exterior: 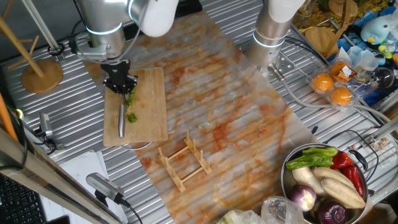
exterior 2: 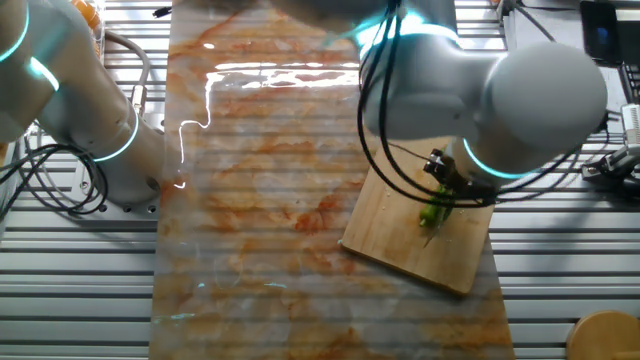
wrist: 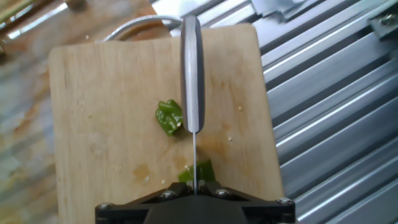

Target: Chop the chili peppers

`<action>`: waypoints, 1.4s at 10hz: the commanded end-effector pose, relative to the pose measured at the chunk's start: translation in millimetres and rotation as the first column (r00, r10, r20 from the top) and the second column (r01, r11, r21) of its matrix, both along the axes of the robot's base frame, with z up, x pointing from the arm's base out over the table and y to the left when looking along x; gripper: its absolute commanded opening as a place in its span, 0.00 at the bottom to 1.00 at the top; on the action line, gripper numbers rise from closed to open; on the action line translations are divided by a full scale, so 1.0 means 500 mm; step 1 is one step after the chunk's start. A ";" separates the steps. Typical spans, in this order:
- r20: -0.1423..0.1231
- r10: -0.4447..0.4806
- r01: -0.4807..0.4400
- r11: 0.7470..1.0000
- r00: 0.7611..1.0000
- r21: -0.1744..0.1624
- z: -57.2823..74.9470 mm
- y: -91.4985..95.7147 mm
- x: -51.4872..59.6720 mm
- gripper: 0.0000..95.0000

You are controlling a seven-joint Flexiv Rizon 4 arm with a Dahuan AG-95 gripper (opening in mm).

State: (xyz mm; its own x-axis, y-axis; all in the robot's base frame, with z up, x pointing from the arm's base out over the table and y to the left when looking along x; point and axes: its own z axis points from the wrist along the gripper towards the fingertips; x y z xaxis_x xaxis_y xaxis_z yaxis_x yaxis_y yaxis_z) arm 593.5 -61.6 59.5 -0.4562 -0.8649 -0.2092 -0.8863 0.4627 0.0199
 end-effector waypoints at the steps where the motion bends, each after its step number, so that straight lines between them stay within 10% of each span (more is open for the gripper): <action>1: -0.050 -0.010 0.009 0.999 0.999 -0.030 0.000 0.002 0.008 0.00; 6: -0.109 -0.033 0.022 0.994 0.994 -0.103 0.012 0.003 0.010 0.00; 14: -0.121 -0.054 0.037 0.989 0.991 -0.143 0.025 0.003 0.007 0.00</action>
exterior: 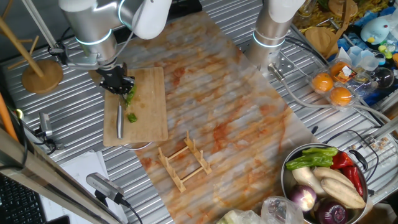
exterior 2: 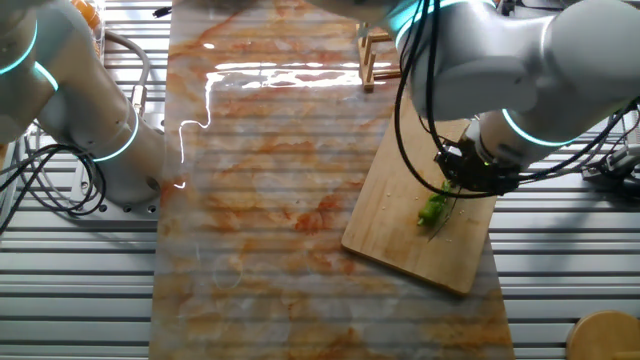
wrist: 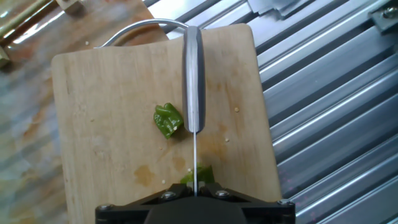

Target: Chop the chili peppers

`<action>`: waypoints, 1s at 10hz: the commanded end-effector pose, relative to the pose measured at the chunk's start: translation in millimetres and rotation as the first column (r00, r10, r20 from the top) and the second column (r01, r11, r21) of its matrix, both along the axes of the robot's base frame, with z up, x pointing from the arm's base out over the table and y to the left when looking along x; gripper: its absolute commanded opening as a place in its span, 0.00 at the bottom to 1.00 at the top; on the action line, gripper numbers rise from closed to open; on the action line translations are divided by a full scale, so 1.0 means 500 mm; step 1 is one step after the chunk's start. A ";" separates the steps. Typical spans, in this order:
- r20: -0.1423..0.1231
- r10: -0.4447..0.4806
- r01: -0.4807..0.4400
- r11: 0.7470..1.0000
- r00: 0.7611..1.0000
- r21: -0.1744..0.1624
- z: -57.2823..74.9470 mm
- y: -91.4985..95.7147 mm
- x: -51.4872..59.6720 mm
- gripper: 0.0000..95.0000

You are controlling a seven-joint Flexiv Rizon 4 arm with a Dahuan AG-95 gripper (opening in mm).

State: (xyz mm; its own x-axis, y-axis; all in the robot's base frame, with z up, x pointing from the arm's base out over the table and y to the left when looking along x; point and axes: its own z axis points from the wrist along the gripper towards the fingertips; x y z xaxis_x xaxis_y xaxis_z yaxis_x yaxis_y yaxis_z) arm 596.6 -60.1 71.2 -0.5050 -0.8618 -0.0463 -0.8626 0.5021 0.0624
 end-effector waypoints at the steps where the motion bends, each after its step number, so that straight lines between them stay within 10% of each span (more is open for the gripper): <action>1: -0.011 -0.005 0.005 0.999 1.000 -0.035 0.001 0.000 0.001 0.00; 3: -0.022 -0.005 0.004 0.998 1.000 -0.061 0.000 0.000 0.001 0.00; 4: -0.026 -0.010 0.008 0.998 1.000 -0.064 -0.002 0.000 0.001 0.20; 9: -0.063 -0.044 0.038 0.996 0.997 -0.082 -0.008 0.000 0.003 0.20; 10: -0.078 -0.055 0.048 0.995 0.995 -0.090 -0.008 0.000 0.003 0.00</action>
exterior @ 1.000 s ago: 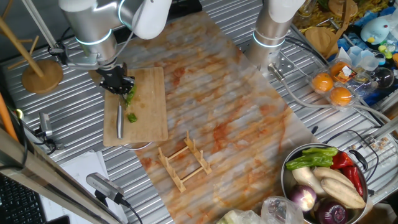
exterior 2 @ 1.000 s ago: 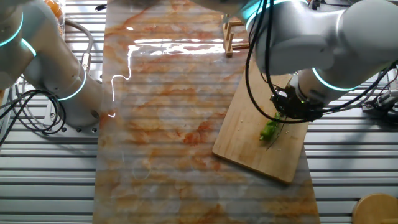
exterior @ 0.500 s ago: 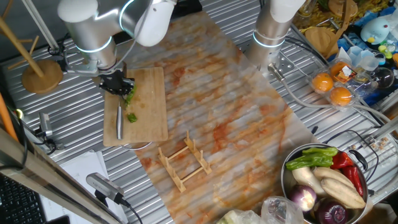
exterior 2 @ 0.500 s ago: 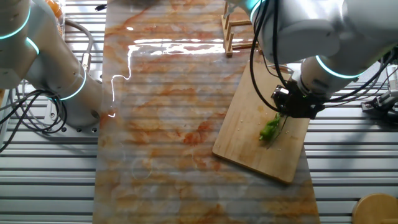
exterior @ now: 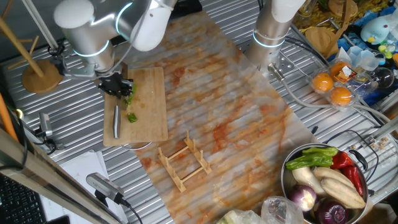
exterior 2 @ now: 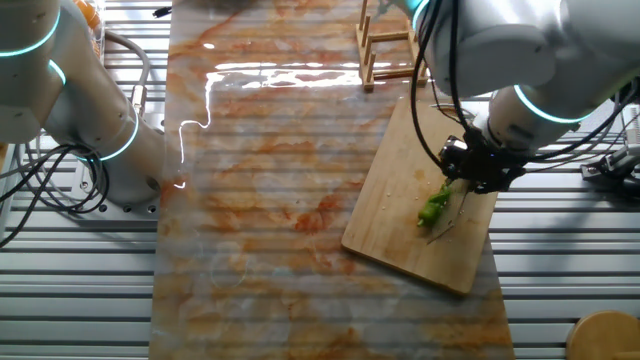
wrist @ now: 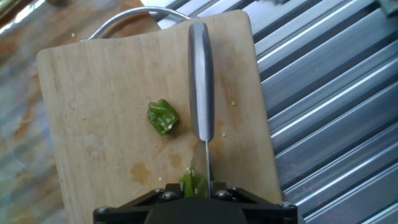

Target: Chop the chili peppers

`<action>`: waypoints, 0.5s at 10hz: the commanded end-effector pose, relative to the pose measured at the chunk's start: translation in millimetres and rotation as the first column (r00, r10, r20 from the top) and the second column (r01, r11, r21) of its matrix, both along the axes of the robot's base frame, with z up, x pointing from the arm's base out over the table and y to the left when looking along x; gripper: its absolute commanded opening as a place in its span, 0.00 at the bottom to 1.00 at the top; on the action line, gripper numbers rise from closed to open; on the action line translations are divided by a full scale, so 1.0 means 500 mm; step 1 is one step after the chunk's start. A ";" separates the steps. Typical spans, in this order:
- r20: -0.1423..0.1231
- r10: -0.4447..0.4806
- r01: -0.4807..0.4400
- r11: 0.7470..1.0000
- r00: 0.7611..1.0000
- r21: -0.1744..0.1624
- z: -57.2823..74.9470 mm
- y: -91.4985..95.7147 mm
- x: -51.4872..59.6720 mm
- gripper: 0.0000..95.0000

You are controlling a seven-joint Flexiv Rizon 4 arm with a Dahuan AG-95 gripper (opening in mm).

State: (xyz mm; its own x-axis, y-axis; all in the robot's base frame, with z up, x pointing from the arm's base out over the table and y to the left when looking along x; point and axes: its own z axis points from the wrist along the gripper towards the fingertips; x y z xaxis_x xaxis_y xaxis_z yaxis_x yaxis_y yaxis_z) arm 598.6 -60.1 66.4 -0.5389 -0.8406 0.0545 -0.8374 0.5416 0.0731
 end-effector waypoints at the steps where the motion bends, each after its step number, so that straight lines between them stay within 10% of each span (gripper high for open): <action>1: -0.034 -0.026 0.025 1.000 0.999 -0.014 0.003 0.000 -0.001 0.00; 4: -0.076 -0.052 0.047 0.997 0.996 -0.064 0.006 0.000 -0.002 0.00; 5: -0.085 -0.053 0.047 0.996 0.995 -0.074 0.006 0.000 -0.001 0.20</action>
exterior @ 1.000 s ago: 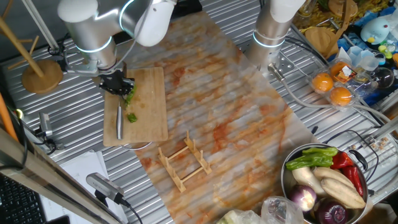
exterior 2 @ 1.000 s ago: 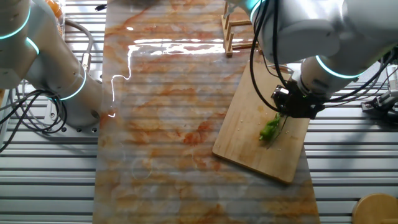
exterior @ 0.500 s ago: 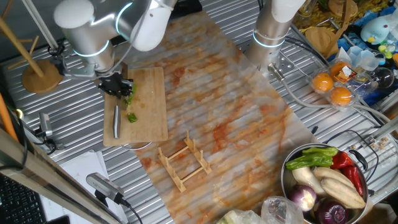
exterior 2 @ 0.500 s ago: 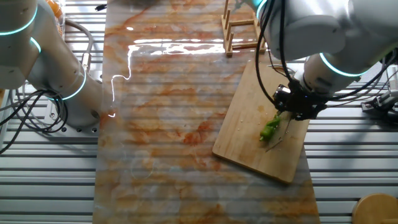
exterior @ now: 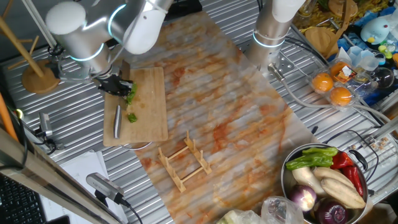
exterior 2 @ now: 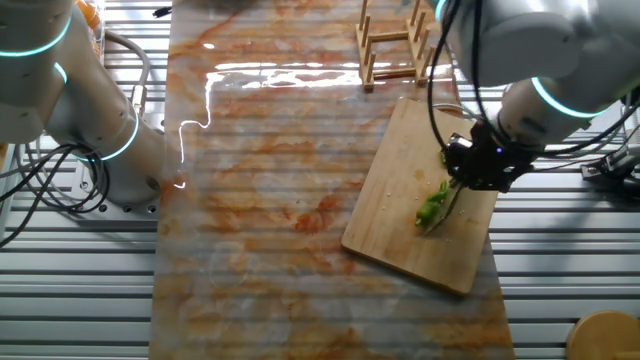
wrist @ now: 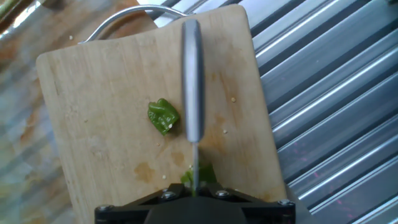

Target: Chop the chili peppers

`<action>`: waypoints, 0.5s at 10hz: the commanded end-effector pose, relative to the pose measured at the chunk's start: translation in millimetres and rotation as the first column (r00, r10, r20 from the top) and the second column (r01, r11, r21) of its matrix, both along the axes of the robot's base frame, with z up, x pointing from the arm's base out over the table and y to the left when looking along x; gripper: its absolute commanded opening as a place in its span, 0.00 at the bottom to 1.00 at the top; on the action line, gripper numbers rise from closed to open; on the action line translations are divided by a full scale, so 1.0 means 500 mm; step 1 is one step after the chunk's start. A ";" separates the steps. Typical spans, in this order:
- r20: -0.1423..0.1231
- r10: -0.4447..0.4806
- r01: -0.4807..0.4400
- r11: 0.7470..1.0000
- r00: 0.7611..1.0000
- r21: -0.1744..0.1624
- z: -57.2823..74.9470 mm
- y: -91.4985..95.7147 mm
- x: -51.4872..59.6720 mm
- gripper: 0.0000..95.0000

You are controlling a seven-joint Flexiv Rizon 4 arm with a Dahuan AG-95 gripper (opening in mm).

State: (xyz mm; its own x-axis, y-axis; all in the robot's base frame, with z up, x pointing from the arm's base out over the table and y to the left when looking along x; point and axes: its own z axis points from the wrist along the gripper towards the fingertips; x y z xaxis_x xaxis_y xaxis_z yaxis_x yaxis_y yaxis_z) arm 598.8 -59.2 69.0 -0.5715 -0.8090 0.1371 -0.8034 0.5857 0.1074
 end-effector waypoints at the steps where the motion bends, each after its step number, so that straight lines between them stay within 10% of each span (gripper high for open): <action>1: -0.018 0.003 -0.003 1.000 1.000 -0.031 0.002 -0.001 -0.001 0.20; 5: -0.048 -0.015 0.011 0.997 0.999 -0.081 0.003 -0.001 0.000 0.20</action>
